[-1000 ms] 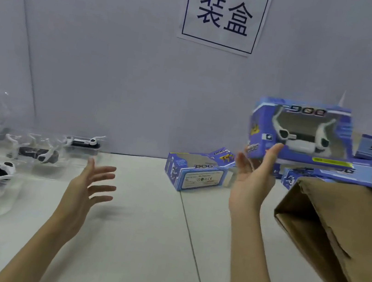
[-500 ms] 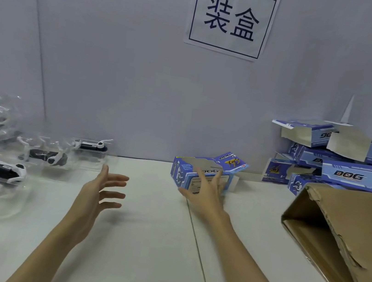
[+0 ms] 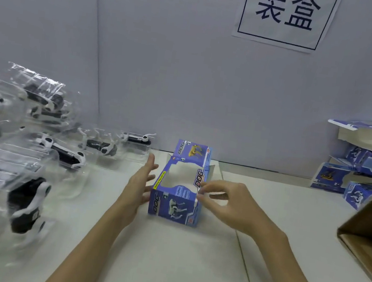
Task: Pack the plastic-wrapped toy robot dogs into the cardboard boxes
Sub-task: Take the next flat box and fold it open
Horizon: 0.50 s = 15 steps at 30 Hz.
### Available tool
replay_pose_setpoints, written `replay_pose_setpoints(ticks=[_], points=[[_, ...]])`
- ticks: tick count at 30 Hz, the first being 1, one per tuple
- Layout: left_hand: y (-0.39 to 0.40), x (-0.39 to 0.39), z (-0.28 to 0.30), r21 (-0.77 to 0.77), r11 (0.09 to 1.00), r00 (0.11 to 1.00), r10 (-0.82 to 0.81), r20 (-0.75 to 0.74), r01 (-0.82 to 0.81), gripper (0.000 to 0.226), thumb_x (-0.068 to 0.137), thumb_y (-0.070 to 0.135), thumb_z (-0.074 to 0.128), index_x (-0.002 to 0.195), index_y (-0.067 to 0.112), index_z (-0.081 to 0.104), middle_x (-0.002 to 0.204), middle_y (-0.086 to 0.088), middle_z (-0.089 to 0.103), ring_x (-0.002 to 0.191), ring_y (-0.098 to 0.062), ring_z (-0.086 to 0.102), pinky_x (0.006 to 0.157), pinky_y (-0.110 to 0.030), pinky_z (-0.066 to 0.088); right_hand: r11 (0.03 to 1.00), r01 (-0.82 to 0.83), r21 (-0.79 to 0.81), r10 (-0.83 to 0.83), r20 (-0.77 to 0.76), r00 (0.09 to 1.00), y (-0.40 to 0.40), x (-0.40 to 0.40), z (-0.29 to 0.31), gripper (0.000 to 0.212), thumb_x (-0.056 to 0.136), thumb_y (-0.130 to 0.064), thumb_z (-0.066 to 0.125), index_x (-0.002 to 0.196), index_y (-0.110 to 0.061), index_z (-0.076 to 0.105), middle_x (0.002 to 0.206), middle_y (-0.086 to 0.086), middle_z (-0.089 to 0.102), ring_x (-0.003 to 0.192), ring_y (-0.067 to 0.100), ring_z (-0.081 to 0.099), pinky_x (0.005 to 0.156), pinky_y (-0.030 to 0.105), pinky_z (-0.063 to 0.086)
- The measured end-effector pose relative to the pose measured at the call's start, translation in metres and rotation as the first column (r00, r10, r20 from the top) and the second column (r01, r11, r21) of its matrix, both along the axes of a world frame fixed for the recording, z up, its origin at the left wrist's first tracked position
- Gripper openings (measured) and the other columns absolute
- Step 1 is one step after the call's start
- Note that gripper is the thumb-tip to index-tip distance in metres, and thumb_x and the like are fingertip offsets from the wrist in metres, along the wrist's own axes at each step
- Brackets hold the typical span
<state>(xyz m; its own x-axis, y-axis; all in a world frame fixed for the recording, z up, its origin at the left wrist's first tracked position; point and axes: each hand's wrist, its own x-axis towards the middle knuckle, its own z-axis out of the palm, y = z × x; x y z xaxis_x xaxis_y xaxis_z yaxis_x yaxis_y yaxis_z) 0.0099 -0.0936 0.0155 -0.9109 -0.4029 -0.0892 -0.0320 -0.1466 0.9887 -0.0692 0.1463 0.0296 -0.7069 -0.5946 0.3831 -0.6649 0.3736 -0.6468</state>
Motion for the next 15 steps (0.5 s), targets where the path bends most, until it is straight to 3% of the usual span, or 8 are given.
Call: replay_pose_setpoints(ticks=[2, 4, 5, 6, 8, 10, 12, 15], points=[[-0.004, 0.005, 0.001, -0.038, 0.995, 0.994, -0.093, 0.048, 0.095, 0.055, 0.096, 0.068, 0.054, 0.126, 0.024, 0.068, 0.112, -0.005, 0.078, 0.094, -0.023, 0.076, 0.076, -0.033, 0.054, 0.996, 0.024, -0.086, -0.021, 0.032, 0.999, -0.009, 0.008, 0.009, 0.038, 0.093, -0.061, 0.063, 0.087, -0.028, 0.081, 0.087, -0.017, 0.078, 0.083, 0.006, 0.075, 0.077, 0.023, 0.059], [-0.004, 0.007, -0.003, -0.088, 0.989, 0.991, -0.112, 0.079, 0.119, 0.045, 0.096, 0.05, 0.068, 0.13, 0.021, 0.063, 0.112, -0.009, 0.078, 0.091, -0.027, 0.079, 0.071, -0.032, 0.058, 0.954, 0.131, -0.271, -0.099, 0.132, 0.986, -0.019, 0.01, 0.008, 0.034, 0.098, -0.045, 0.068, 0.078, -0.019, 0.076, 0.076, -0.001, 0.077, 0.065, 0.017, 0.074, 0.07, 0.041, 0.063], [-0.002, 0.006, -0.004, -0.087, 0.989, 0.99, -0.11, 0.093, 0.118, 0.042, 0.096, 0.043, 0.071, 0.131, 0.022, 0.06, 0.113, -0.01, 0.077, 0.09, -0.028, 0.079, 0.068, -0.031, 0.06, 0.912, 0.233, -0.336, -0.179, 0.183, 0.967, -0.022, 0.01, 0.004, 0.024, 0.097, -0.037, 0.073, 0.083, -0.017, 0.072, 0.077, 0.002, 0.075, 0.064, 0.021, 0.073, 0.067, 0.045, 0.063], [0.001, 0.006, -0.005, -0.072, 0.989, 0.987, -0.123, 0.102, 0.13, 0.038, 0.098, 0.039, 0.071, 0.131, 0.024, 0.059, 0.113, -0.01, 0.077, 0.09, -0.028, 0.079, 0.065, -0.03, 0.061, 0.873, 0.346, -0.343, -0.283, 0.222, 0.933, -0.024, 0.008, 0.0, 0.021, 0.093, -0.034, 0.077, 0.093, -0.017, 0.067, 0.085, 0.004, 0.073, 0.07, 0.023, 0.073, 0.069, 0.045, 0.063], [0.006, 0.004, -0.004, -0.021, 0.983, 0.977, -0.181, 0.111, 0.184, 0.031, 0.101, 0.033, 0.067, 0.129, 0.025, 0.057, 0.111, -0.007, 0.079, 0.09, -0.027, 0.079, 0.068, -0.031, 0.063, 0.844, 0.48, -0.239, -0.389, 0.345, 0.854, -0.027, 0.007, -0.011, 0.048, 0.086, -0.04, 0.083, 0.117, -0.019, 0.053, 0.11, 0.007, 0.067, 0.095, 0.023, 0.07, 0.082, 0.041, 0.06], [0.011, 0.002, -0.004, 0.029, 0.97, 0.966, -0.241, 0.094, 0.24, 0.031, 0.101, 0.024, 0.067, 0.131, 0.025, 0.056, 0.115, -0.004, 0.078, 0.095, -0.026, 0.078, 0.076, -0.035, 0.062, 0.856, 0.442, -0.268, -0.249, 0.535, 0.807, -0.03, 0.006, -0.021, 0.061, 0.087, -0.039, 0.082, 0.131, -0.025, 0.042, 0.126, 0.005, 0.062, 0.111, 0.023, 0.069, 0.095, 0.043, 0.058], [0.014, 0.001, -0.005, 0.054, 0.964, 0.963, -0.263, 0.065, 0.26, 0.039, 0.096, 0.02, 0.073, 0.131, 0.024, 0.057, 0.119, -0.003, 0.076, 0.098, -0.024, 0.078, 0.086, -0.041, 0.059, 0.813, 0.409, -0.413, -0.062, 0.638, 0.768, -0.034, 0.011, -0.022, 0.057, 0.093, -0.021, 0.077, 0.134, -0.031, 0.038, 0.126, -0.005, 0.062, 0.106, 0.022, 0.072, 0.092, 0.044, 0.06], [0.021, 0.005, -0.004, -0.001, 0.988, 0.988, -0.156, -0.016, 0.156, 0.064, 0.078, 0.047, 0.082, 0.132, 0.028, 0.054, 0.125, -0.003, 0.064, 0.098, -0.016, 0.076, 0.088, -0.041, 0.059, 0.748, 0.377, -0.546, 0.05, 0.613, 0.788, -0.037, 0.018, -0.017, 0.052, 0.093, -0.002, 0.07, 0.136, -0.027, 0.053, 0.119, -0.002, 0.07, 0.099, 0.028, 0.075, 0.086, 0.047, 0.063]])
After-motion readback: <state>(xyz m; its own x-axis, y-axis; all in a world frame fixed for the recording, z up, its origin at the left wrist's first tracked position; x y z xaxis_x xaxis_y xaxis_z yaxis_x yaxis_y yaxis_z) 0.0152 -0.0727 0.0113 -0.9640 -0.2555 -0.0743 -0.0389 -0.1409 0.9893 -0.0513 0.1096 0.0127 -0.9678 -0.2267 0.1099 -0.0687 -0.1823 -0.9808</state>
